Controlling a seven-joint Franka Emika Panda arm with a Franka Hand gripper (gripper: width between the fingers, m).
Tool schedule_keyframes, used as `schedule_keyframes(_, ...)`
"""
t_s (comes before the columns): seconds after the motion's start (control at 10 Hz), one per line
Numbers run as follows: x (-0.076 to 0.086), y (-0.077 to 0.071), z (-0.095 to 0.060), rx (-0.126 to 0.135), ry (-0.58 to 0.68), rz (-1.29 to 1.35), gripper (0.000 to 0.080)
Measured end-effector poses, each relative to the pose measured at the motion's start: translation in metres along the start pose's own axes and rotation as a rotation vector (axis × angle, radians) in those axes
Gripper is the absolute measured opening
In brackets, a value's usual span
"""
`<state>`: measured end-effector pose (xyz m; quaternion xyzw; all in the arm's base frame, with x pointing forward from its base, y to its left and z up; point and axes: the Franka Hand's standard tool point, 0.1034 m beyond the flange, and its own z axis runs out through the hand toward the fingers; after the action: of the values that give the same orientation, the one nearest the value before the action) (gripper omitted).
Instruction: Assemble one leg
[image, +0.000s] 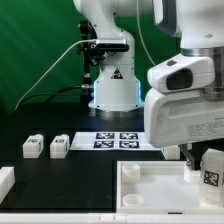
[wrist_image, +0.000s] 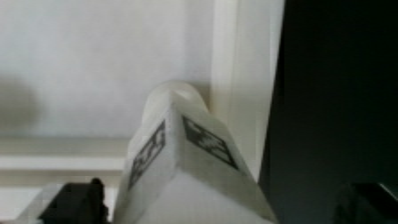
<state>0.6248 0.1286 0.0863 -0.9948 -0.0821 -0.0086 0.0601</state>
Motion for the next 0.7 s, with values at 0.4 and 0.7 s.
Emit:
schedule_keyframes(0.4,0.0007,0.0099,0.0068,-0.020,0.029,-0.480,0.0649)
schedule_keyframes(0.7,0.0007,0.0100,0.0069,-0.019,0.029,-0.476,0.0445)
